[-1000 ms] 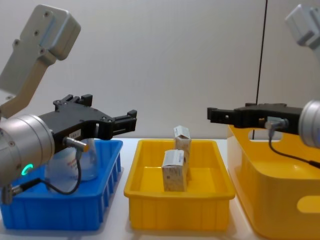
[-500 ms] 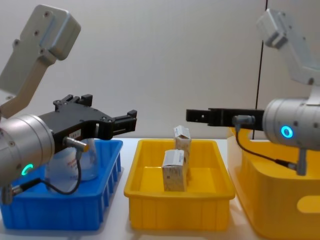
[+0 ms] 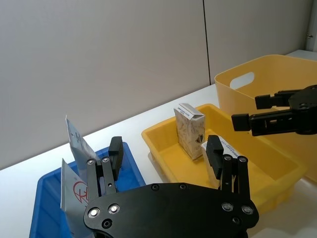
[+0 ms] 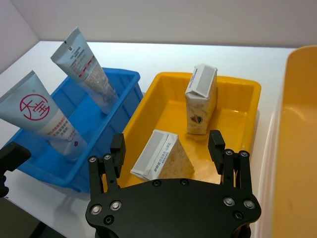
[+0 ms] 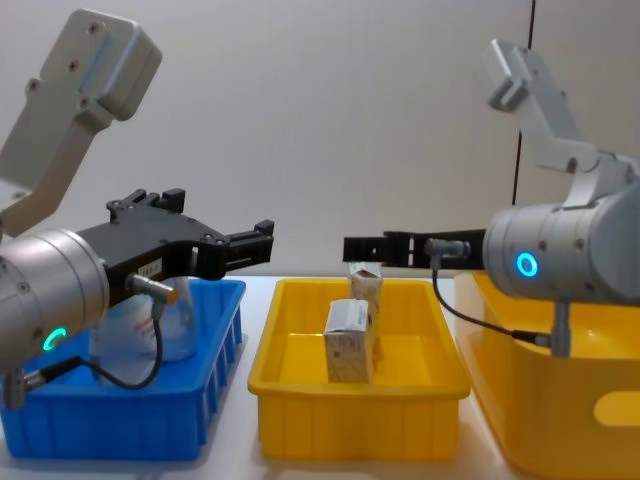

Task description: Bimanual collaborative sorting of washing and personal care products

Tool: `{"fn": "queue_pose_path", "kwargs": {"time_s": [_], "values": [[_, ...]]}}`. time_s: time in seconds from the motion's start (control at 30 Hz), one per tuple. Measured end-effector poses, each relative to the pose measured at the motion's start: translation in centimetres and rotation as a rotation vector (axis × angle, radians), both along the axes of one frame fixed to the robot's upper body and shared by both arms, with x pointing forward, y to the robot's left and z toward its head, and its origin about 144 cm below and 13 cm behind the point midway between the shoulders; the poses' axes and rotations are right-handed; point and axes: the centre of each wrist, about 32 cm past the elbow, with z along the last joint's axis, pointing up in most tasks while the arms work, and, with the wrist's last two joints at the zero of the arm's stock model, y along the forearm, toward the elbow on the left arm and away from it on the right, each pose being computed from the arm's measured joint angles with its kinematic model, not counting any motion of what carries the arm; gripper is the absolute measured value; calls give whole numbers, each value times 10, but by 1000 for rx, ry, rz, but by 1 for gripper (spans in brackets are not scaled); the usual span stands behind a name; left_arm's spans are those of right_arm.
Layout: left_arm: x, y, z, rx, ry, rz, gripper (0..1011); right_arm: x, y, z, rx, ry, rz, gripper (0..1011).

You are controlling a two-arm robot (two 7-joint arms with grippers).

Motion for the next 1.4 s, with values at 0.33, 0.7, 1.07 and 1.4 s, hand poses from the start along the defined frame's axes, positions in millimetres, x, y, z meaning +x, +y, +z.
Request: {"fn": "queue_pose_path", "kwargs": {"time_s": [0.33,0.7,1.07,1.4], "values": [[0,0,0,0,0,0,1001,6,8,-2,-7,65,6,1004],[0,0,0,0,0,0,1001,14,15,-8,-23,127,15,1003],[0,0,0,0,0,0,1001,24,20,-15,-36,171,25,978],[0,0,0,0,0,0,1001,33,22,-20,-34,204,28,730]]}}
